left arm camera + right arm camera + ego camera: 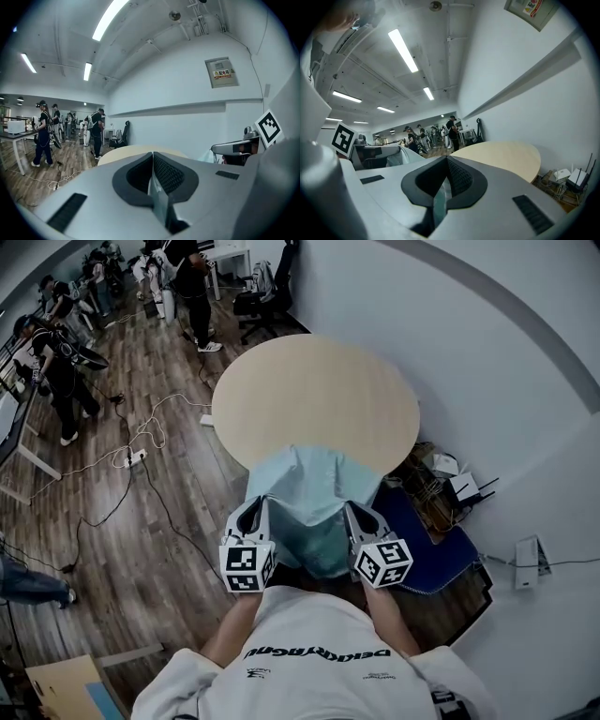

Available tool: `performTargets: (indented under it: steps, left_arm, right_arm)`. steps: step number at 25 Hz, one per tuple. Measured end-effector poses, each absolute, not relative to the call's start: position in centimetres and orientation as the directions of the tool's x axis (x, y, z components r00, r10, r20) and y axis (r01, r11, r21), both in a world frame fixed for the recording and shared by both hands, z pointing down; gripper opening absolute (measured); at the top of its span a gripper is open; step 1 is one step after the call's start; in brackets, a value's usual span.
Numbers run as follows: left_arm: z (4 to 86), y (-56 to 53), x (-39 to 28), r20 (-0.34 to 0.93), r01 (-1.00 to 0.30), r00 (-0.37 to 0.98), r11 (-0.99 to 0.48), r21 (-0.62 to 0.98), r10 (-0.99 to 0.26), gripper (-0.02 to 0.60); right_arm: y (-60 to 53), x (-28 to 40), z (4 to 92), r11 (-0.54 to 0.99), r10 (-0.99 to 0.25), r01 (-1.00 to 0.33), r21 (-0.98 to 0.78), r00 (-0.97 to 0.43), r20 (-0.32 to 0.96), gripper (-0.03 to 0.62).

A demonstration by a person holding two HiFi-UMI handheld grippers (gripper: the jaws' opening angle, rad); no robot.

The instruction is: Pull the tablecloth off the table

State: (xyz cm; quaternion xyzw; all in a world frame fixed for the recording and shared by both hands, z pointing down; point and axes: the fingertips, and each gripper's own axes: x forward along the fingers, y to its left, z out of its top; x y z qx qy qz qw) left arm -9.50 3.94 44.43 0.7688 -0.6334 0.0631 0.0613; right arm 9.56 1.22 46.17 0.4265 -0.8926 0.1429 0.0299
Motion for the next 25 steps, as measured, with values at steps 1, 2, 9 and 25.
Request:
performTargets:
  steps: [1, 2, 9, 25]
  left_arm:
    - [43.9, 4.3, -9.5, 0.167, -0.982, 0.188, -0.188, 0.016, -0.968, 0.018]
    - [43.4, 4.6, -9.6, 0.158, -0.982, 0.187, -0.186, 0.017, -0.970, 0.018]
    - [40.0, 6.2, -10.0, 0.093, -0.983, 0.183, -0.183, 0.012, -0.979, 0.018]
    - [34.4, 10.1, -10.4, -0.013, -0.983, 0.178, -0.178, 0.034, -0.984, 0.018]
  right_arm:
    - [1.5, 9.7, 45.7, 0.597, -0.756, -0.771, -0.221, -0.633, 0.167, 0.032]
    - [1.7, 9.8, 45.2, 0.596, -0.760, -0.773, -0.215, -0.630, 0.159, 0.032]
    - [3.2, 10.7, 42.0, 0.590, -0.783, -0.784, -0.195, -0.614, 0.099, 0.032]
    - [6.2, 12.2, 36.0, 0.572, -0.816, -0.793, -0.209, -0.576, -0.047, 0.032]
